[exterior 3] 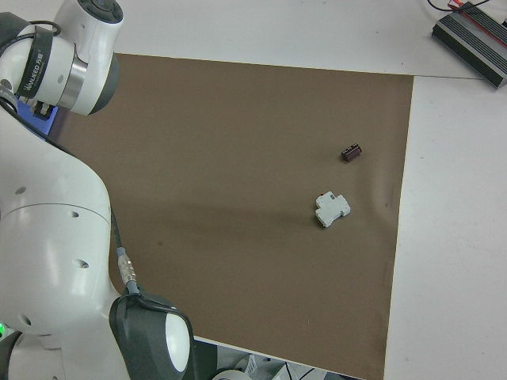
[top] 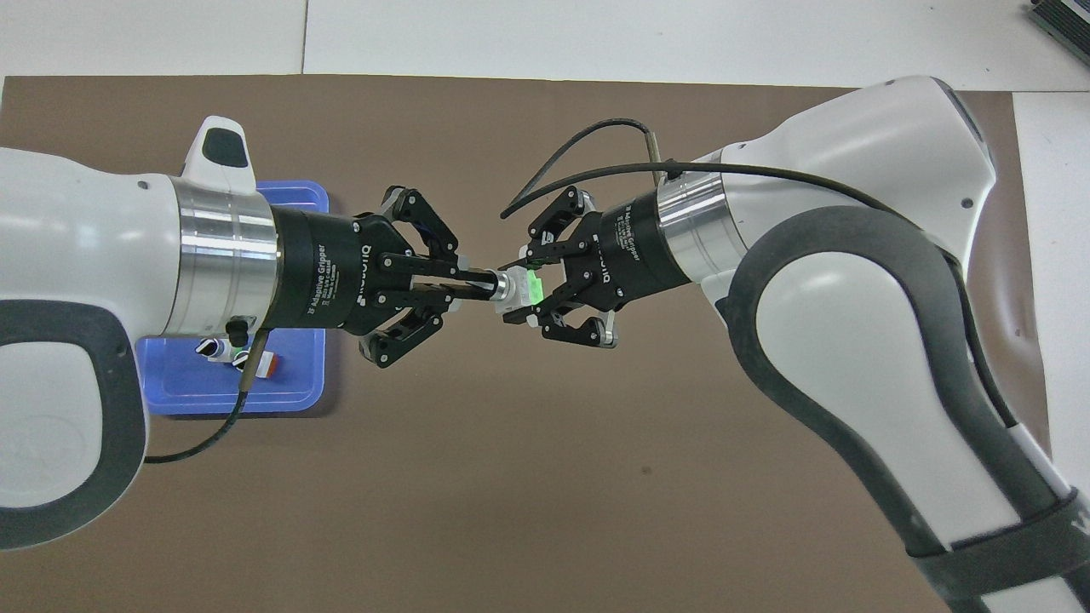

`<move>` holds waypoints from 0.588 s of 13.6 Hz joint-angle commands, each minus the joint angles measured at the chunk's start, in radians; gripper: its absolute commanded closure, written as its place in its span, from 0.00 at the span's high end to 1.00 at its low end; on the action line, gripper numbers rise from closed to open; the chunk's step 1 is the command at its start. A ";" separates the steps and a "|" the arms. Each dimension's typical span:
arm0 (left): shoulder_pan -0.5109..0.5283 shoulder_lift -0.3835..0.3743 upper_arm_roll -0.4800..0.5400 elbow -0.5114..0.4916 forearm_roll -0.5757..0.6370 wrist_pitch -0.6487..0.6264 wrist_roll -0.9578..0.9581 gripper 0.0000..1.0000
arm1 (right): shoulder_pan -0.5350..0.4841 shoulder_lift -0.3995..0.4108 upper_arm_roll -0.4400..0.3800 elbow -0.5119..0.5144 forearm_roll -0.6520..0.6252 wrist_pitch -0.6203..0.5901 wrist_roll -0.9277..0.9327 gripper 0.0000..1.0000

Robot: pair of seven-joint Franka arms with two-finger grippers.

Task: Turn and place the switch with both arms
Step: 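Close the left gripper on the switch held by the right gripper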

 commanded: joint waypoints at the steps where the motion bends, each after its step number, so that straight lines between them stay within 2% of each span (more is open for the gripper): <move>1: -0.011 -0.003 -0.035 0.006 -0.041 0.040 -0.178 0.00 | 0.010 0.003 0.014 -0.007 0.014 0.042 -0.012 0.00; 3: -0.011 -0.005 -0.035 0.003 -0.035 0.049 -0.271 0.00 | 0.010 0.003 0.014 -0.009 0.014 0.042 -0.012 0.00; 8: -0.011 -0.005 -0.035 0.003 -0.032 0.046 -0.336 0.00 | 0.010 0.003 0.014 -0.009 0.014 0.042 -0.014 0.00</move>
